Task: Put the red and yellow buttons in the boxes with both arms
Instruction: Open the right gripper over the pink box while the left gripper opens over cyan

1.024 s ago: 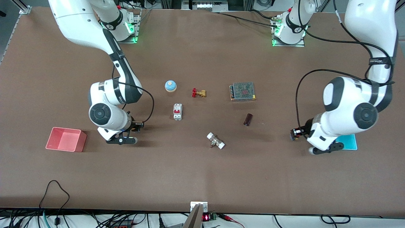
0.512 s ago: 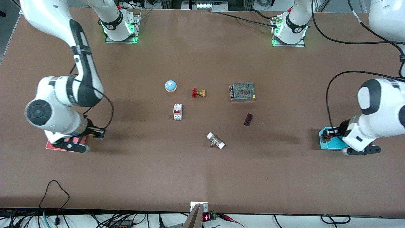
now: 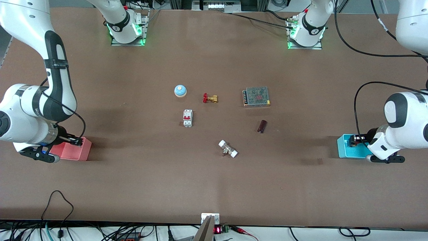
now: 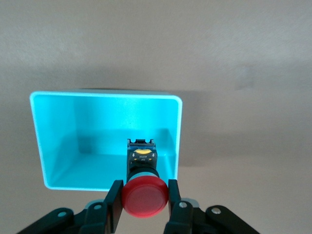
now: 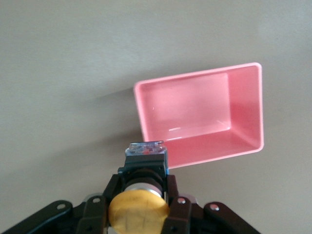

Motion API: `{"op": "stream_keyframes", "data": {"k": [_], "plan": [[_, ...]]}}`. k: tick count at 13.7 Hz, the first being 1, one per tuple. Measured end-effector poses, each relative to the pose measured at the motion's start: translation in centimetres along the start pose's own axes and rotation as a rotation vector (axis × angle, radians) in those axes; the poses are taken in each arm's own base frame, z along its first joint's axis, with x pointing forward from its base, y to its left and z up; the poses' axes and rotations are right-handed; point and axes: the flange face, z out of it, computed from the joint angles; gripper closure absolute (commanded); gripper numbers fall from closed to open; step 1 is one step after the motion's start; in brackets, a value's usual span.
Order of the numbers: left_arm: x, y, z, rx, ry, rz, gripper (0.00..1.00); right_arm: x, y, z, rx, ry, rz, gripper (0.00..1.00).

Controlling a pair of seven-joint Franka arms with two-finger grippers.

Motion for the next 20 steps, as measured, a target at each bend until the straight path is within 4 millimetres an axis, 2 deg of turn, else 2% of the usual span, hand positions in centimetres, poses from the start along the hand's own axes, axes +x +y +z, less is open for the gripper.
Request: {"op": "stream_keyframes", "data": {"k": [4, 8, 10, 11, 12, 13, 15, 18, 19, 20], "plan": [[0.7, -2.5, 1.8, 0.007, 0.006, 0.010, 0.70, 1.5, 3.8, 2.8, -0.008, 0.004, -0.056, 0.62], [1.0, -2.5, 2.9, 0.002, -0.004, 0.013, 0.46, 2.0, 4.5, 4.4, -0.014, -0.003, -0.078, 0.62], [1.3, -2.6, 2.5, 0.003, 0.006, 0.012, 0.29, 2.1, 4.3, 5.0, -0.016, 0.001, -0.083, 0.62], [1.5, -2.7, 2.0, 0.005, 0.018, 0.011, 0.21, 2.3, 4.3, 5.3, -0.017, 0.014, -0.092, 0.62], [1.9, -2.8, 0.9, 0.009, 0.041, 0.009, 0.08, 2.6, 4.3, 5.9, -0.020, 0.030, -0.103, 0.62], [2.2, -2.8, 0.1, 0.012, 0.058, 0.009, 0.00, 2.8, 4.4, 6.4, -0.023, 0.037, -0.107, 0.62], [2.7, -2.4, -1.4, 0.013, 0.088, 0.012, 0.00, 3.0, 4.6, 7.3, -0.026, 0.040, -0.110, 0.62], [3.1, -0.6, -4.9, 0.019, 0.145, 0.009, 0.00, 3.0, 4.4, 8.0, -0.027, 0.037, -0.111, 0.61], [3.0, 0.3, -6.4, 0.024, 0.165, 0.015, 0.00, 3.0, 4.4, 8.3, -0.027, 0.033, -0.111, 0.55], [2.8, 1.3, -7.9, 0.029, 0.182, 0.012, 0.00, 3.0, 4.4, 8.5, -0.027, 0.030, -0.111, 0.36]]}}
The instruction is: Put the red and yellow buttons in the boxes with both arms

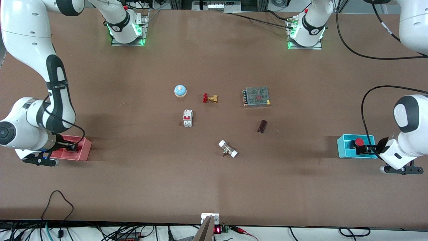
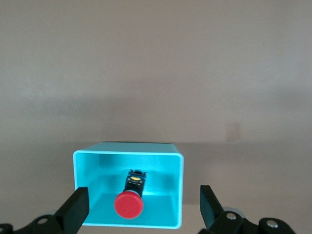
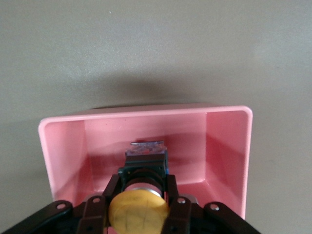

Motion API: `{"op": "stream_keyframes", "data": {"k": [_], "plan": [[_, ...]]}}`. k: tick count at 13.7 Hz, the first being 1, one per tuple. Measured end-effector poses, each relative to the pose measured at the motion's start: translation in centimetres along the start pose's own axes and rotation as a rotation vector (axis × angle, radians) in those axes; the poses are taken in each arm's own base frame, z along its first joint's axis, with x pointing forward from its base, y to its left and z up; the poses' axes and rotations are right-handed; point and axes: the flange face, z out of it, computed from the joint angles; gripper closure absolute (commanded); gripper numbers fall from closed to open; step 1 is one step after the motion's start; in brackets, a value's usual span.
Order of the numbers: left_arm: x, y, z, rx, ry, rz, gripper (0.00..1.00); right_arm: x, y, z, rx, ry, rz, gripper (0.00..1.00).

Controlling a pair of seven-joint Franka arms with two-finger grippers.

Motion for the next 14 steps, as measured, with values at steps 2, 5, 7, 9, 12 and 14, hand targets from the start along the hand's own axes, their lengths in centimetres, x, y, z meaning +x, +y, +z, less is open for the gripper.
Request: {"op": "stream_keyframes", "data": {"k": [2, 5, 7, 9, 12, 14], "plan": [[-0.3, 2.1, -3.4, 0.011, 0.016, -0.024, 0.00, 0.1, 0.0, 0.1, 0.009, 0.004, 0.007, 0.04], [-1.3, 4.1, -7.2, 0.022, 0.004, -0.026, 0.00, 0.1, 0.2, 0.1, 0.020, 0.009, 0.018, 0.00], [-2.3, 5.8, -10.8, 0.026, 0.013, -0.018, 0.00, 0.3, 0.6, -0.2, 0.021, 0.016, 0.024, 0.00], [-3.8, 7.4, -14.3, 0.030, 0.006, -0.002, 0.00, 0.5, 0.7, -0.8, 0.023, 0.027, 0.027, 0.00], [-6.4, 9.0, -18.6, 0.042, -0.009, 0.018, 0.00, 0.8, 0.7, -1.9, 0.039, 0.042, 0.036, 0.00], [-8.0, 10.0, -21.8, 0.046, 0.024, 0.029, 0.00, 0.6, 0.4, -4.4, 0.055, 0.035, 0.033, 0.00]]}}
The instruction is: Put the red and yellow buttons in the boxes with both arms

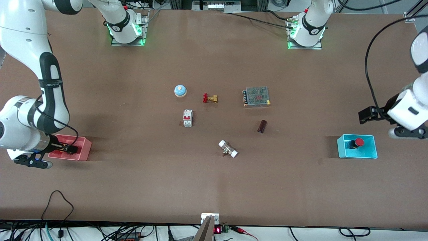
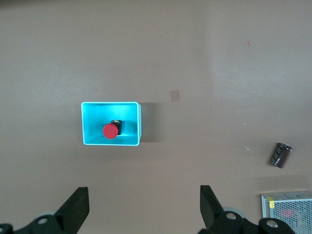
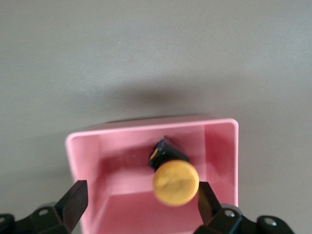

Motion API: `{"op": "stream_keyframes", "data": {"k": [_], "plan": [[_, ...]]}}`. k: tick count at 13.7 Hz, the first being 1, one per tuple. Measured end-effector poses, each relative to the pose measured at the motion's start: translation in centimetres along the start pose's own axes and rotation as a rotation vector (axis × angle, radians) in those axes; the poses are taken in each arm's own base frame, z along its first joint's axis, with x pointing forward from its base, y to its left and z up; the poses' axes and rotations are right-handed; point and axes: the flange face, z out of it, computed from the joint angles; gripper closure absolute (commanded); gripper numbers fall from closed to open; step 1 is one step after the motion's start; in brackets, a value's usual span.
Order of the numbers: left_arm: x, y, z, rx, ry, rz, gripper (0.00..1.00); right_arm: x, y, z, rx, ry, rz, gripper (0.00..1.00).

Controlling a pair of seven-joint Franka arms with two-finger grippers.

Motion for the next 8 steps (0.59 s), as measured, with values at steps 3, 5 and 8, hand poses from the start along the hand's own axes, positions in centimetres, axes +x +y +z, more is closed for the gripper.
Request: {"op": "stream_keyframes", "data": {"k": [3, 5, 8], "plan": [[-3.2, 1.5, -4.2, -0.033, 0.040, 0.003, 0.00, -0.5, -1.4, -7.7, 0.033, 0.040, -0.026, 0.00], [-5.2, 1.8, -5.4, -0.047, 0.046, -0.003, 0.00, -2.0, -3.3, -13.4, 0.058, 0.044, -0.059, 0.00], [-6.3, 1.4, -5.8, -0.045, 0.045, -0.016, 0.00, -4.8, -5.5, -20.1, 0.088, 0.042, -0.104, 0.00]]}}
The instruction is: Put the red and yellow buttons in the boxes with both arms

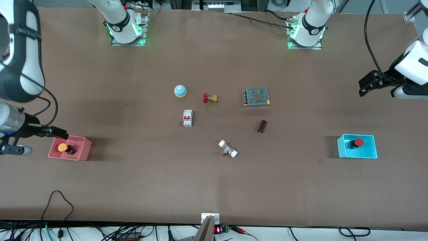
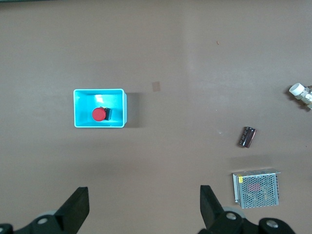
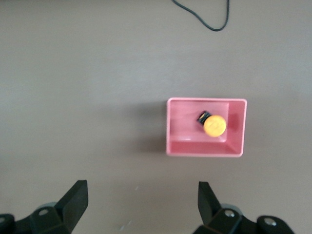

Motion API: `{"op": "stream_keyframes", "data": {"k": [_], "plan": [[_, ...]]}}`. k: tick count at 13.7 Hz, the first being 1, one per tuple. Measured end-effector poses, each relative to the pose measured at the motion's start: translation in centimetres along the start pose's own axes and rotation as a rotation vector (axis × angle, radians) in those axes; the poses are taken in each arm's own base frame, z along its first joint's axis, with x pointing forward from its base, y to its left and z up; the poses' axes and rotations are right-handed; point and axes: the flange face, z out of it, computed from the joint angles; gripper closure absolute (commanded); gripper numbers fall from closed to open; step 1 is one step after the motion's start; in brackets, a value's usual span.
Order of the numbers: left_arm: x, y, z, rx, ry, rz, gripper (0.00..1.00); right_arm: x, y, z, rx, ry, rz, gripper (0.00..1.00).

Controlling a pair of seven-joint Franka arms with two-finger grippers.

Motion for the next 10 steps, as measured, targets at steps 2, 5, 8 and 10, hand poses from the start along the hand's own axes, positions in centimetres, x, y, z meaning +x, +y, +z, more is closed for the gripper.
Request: {"op": "stream_keyframes", "data": {"k": [2, 5, 8, 10], "plan": [[-0.1, -0.5, 0.1, 0.000, -0.003, -0.009, 0.00, -1.8, -0.5, -3.5, 0.017, -0.016, -0.013, 0.00], [-0.1, -0.7, 0.1, -0.001, -0.004, -0.013, 0.00, -4.5, -0.5, -7.2, -0.008, -0.070, -0.043, 0.00], [-0.1, -1.3, 0.2, -0.001, -0.005, -0.024, 0.00, -7.3, -1.2, -9.9, -0.009, -0.108, -0.068, 0.00], [-0.2, -1.9, 0.1, 0.000, -0.009, -0.035, 0.00, -9.0, -1.2, -11.0, 0.000, -0.107, -0.077, 0.00]]}}
